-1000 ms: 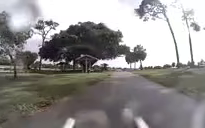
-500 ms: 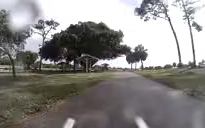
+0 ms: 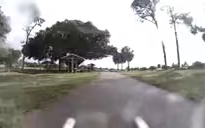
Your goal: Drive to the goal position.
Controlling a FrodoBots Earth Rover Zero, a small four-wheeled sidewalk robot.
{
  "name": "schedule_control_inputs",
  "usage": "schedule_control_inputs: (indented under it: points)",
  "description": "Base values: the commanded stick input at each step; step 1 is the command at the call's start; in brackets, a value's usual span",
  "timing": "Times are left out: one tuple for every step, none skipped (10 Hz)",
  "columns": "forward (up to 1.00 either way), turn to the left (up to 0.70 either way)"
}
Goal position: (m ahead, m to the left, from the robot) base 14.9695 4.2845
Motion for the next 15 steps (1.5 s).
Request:
schedule_control_inputs:
  points:
    - [0.84, 0.06]
    - [0.84, 0.06]
    - [0.84, 0.06]
    - [0.84, 0.06]
    - [0.84, 0.06]
    - [0.84, 0.06]
    - [0.84, 0.06]
    - [0.84, 0.06]
    - [0.84, 0.06]
    - [0.84, 0.06]
    - [0.84, 0.06]
    - [0.84, 0.06]
    - [0.84, 0.06]
    - [0.84, 0.06]
    - [0.84, 0.06]
